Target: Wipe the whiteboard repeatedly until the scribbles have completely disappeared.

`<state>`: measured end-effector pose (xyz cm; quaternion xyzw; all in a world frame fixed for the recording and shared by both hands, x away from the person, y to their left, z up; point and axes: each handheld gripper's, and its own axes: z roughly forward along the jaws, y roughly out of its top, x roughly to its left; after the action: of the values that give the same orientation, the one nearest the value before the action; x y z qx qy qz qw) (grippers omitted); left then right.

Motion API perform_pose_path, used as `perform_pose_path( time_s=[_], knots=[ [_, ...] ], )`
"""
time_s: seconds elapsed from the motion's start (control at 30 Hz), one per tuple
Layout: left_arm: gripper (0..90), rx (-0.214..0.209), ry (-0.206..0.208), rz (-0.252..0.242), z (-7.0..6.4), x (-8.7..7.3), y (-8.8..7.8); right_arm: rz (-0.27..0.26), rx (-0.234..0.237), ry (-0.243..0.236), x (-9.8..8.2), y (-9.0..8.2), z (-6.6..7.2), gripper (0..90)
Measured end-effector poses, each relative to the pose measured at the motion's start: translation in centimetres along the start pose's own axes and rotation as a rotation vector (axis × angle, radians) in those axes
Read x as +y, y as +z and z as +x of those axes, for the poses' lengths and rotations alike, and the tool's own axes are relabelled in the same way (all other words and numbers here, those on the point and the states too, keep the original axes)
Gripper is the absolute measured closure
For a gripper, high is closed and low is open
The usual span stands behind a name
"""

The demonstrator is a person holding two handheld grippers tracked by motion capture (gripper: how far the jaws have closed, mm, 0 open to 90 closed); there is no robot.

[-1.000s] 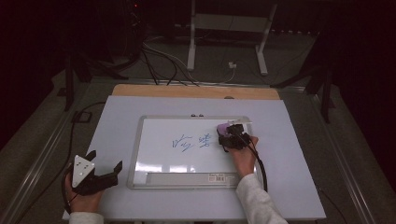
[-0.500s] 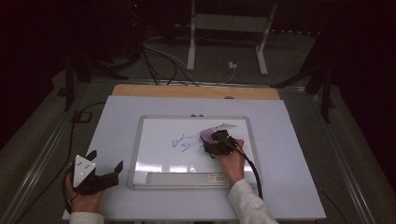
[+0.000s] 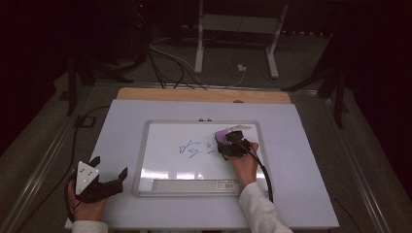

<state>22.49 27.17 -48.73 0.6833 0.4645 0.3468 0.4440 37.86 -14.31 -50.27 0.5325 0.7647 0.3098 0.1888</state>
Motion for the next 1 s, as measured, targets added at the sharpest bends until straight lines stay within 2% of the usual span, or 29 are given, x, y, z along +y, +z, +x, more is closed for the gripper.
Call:
perform_pose_path(
  time_s=[0.07,0.1,0.13,0.27,0.33,0.37,0.4,0.6,0.7,0.77,0.8,1.0],
  knots=[
    [3.6,-0.001,0.003,0.001,0.0,0.0,0.0,-0.002,0.033,-0.028,-0.2,-0.1,1.0,40.8],
    [3.6,-0.001,0.003,0.001,-0.1,0.0,0.0,-0.003,0.06,-0.047,-0.3,-0.1,2.0,40.8],
    [3.6,0.0,0.003,0.001,0.0,0.0,0.0,-0.003,0.06,-0.047,-0.3,-0.1,2.0,40.8],
    [3.6,0.001,0.0,-0.001,0.0,0.0,-0.1,0.001,0.091,-0.098,-0.6,-0.3,3.7,40.8],
    [3.6,0.0,0.0,-0.002,0.1,0.0,-0.1,0.002,0.096,-0.098,-0.6,-0.3,3.7,40.8],
    [3.6,0.001,0.0,-0.002,0.1,0.0,-0.1,0.001,0.066,-0.095,-0.5,-0.2,3.4,40.8],
    [3.6,0.001,0.0,-0.002,0.1,0.0,-0.1,0.001,0.066,-0.095,-0.5,-0.2,3.4,40.8],
    [3.6,0.002,-0.003,-0.002,0.1,0.0,-0.1,0.006,-0.017,-0.023,0.2,0.1,0.9,40.9],
    [3.6,0.0,0.0,-0.002,0.1,0.0,-0.1,0.009,-0.028,0.007,0.3,0.2,0.0,40.8],
    [3.6,-0.001,0.0,0.001,0.1,0.0,0.0,0.009,-0.028,0.003,0.3,0.2,0.2,40.8],
    [3.6,0.0,0.0,0.0,0.0,0.0,0.0,0.011,-0.013,0.001,0.2,0.1,0.3,40.9],
    [3.6,0.0,0.002,0.001,0.0,0.0,0.0,0.009,0.073,-0.086,-0.3,-0.2,3.1,40.8]
  ],
)
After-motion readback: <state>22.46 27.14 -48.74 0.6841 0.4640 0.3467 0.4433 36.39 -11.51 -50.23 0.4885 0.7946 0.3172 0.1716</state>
